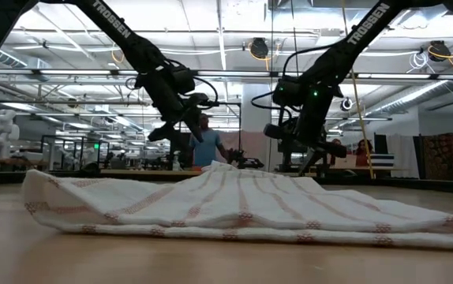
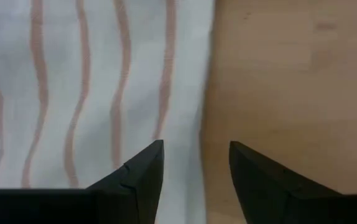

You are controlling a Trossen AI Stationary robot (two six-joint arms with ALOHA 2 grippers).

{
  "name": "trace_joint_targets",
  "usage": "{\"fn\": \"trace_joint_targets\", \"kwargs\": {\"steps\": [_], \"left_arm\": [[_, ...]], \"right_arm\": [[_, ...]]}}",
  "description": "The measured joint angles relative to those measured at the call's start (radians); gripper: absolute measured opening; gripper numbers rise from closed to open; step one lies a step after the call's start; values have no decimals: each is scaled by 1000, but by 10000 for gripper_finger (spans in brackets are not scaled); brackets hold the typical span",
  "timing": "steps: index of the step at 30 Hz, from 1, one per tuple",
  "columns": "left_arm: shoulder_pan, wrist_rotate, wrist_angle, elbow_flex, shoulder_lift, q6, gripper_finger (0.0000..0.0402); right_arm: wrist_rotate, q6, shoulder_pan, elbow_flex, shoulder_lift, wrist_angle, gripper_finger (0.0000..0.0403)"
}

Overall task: Roll towel into tight, uniform cylinder
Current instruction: Fold the white brown kitchen towel

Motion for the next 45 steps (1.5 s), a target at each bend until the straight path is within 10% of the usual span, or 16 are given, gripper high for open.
{"fn": "trace_joint_targets", "kwargs": {"steps": [15, 27, 45], "left_arm": [[-3, -11, 41, 0, 0, 1, 215], [41, -79, 126, 0, 1, 43, 214], [109, -85, 293, -1, 108, 43, 153]], "right_arm": [[-164, -61, -90, 2, 104, 164, 166], [-161, -133, -89, 0, 118, 251, 9], [-131, -194, -90, 4, 17, 395, 3]]}}
